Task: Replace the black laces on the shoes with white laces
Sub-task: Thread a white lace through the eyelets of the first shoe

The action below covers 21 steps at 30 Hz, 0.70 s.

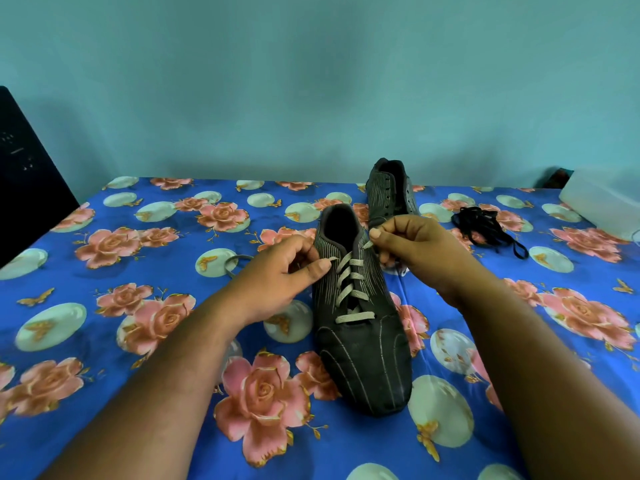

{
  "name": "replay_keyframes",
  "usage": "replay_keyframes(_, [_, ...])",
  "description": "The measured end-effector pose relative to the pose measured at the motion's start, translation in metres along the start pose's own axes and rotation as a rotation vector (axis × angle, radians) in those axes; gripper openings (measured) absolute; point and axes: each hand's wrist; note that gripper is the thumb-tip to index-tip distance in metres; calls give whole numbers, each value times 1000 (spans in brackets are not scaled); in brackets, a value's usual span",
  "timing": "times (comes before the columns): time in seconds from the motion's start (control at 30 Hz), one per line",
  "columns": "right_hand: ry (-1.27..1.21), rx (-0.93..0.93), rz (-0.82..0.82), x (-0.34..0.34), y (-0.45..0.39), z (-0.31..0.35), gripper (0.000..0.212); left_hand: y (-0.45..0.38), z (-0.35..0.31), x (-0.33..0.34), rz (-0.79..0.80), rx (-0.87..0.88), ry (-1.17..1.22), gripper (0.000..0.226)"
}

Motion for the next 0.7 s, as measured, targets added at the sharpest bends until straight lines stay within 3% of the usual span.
replay_keyframes(0.17, [23,-46,-95,-2,0,-3,27,2,-2,-4,41,38,26,18])
replay_keyframes(0.47, [197,-94,-98,-10,0,-12,30,-1,5,-16,-40,55,131,12])
replay_keyframes(0.57, [194,-102,-169,-11,-1,-13,31,-2,9,-14,-110,50,204,17])
replay_keyframes(0.7, [318,-108,-158,-4,0,-16,29,-3,18,-10,-169,57,51,24])
Point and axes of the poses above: each hand's wrist, its own y-axis away from the middle knuckle, its own x-axis out of the palm, z = x × y, and after that the axes turned 15 degrees about y, right-handed
